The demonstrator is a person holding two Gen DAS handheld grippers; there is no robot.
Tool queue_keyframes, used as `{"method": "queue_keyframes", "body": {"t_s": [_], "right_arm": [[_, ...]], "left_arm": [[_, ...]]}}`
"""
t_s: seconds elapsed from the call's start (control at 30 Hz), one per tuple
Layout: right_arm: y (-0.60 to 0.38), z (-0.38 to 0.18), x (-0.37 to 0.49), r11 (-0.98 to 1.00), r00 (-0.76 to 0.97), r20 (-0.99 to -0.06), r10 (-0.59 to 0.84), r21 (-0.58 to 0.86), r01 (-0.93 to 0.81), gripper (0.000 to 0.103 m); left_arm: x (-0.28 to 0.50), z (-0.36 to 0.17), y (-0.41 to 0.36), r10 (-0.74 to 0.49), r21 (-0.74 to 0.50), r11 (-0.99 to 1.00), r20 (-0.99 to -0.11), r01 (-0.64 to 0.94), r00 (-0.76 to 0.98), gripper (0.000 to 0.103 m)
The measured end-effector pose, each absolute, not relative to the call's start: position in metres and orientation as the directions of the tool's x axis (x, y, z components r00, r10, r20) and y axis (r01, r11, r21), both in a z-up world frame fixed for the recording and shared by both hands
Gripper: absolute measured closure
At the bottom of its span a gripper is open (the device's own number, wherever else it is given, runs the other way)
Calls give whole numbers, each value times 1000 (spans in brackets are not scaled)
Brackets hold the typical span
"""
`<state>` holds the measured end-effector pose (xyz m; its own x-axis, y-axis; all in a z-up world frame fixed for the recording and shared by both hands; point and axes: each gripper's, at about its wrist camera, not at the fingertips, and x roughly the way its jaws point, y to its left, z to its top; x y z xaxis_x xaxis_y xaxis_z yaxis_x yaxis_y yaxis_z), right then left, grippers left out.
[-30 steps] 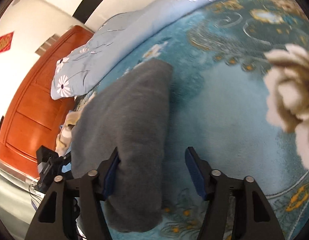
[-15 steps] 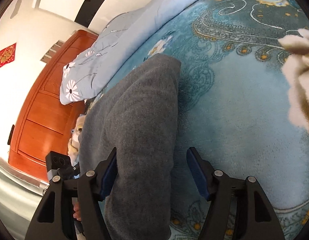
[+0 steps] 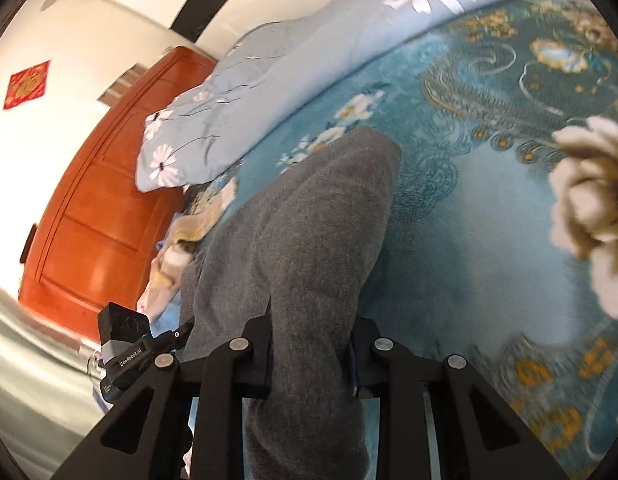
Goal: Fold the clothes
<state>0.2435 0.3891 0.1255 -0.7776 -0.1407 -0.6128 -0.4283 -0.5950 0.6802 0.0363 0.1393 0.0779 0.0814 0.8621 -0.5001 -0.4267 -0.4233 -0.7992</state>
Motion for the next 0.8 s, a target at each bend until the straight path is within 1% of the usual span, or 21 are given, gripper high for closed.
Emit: {"method": "queue_keyframes", "body": {"t_s": [0.1,0.2,0.33,0.47,0.57,0.67,0.8], "right_arm": [[382,137,269,-590,-781,-605,-154,691,-418,76],[377,152,294,-610,-780,-609,-141,674,-416,76],[383,173,343,-617,-818,-570,-72,670,-412,76],[409,204,410,-631,-849,-528,23,651,-422,76],[424,235,457,-674,-855,-508,106,595,-437,76],[440,272,509,-701,-859,-466,212,540,-466,76],[477,306,580,-697,-825,-438,357,463,-548,76]], "left_arm": [[60,89,132,874,-809,-390,-476,-440,100,66],[85,110,143,870,-794,-366,-477,-486,124,66],[122,143,181,873,-769,-306,-462,-561,157,66],[163,183,234,877,-751,-201,-424,-629,227,66],[203,224,279,876,-723,-93,-386,-684,289,66],[243,261,334,864,-706,11,-349,-708,362,66],[305,295,411,828,-650,133,-342,-748,444,66]]}}
